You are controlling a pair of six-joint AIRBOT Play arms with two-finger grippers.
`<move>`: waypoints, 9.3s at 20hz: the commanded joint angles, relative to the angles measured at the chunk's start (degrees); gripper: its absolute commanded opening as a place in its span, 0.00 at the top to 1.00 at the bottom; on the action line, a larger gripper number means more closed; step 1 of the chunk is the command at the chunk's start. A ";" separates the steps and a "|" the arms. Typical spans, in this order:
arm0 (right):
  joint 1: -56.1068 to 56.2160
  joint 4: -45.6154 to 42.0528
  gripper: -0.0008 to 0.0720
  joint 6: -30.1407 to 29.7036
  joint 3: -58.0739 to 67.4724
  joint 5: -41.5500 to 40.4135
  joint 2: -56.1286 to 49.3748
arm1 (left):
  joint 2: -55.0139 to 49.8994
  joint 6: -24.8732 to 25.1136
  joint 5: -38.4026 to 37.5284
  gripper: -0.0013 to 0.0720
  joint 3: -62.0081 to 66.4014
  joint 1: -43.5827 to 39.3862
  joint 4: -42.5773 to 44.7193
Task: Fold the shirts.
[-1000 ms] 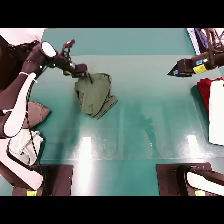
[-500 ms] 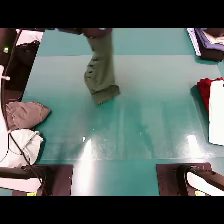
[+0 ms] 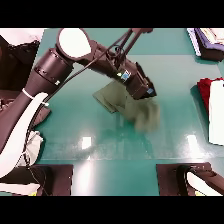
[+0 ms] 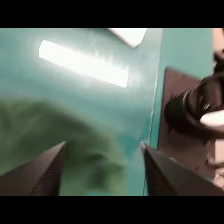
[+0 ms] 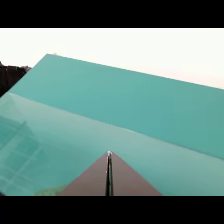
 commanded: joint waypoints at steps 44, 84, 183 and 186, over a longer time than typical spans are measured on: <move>12.59 -16.79 0.02 15.34 -40.44 22.23 -3.48 | -6.47 -5.77 11.69 0.95 -20.44 24.81 -2.97; -8.94 -0.94 0.96 20.65 -17.97 8.22 14.84 | 31.91 -11.67 1.73 0.95 -7.65 33.14 13.92; 20.81 -44.92 0.96 16.92 -2.58 6.40 -9.77 | 27.02 -22.82 3.56 0.95 -14.14 22.01 42.18; 20.55 -44.81 0.96 16.94 -8.13 3.32 -16.61 | 18.29 -22.82 5.35 0.95 -19.37 22.01 42.58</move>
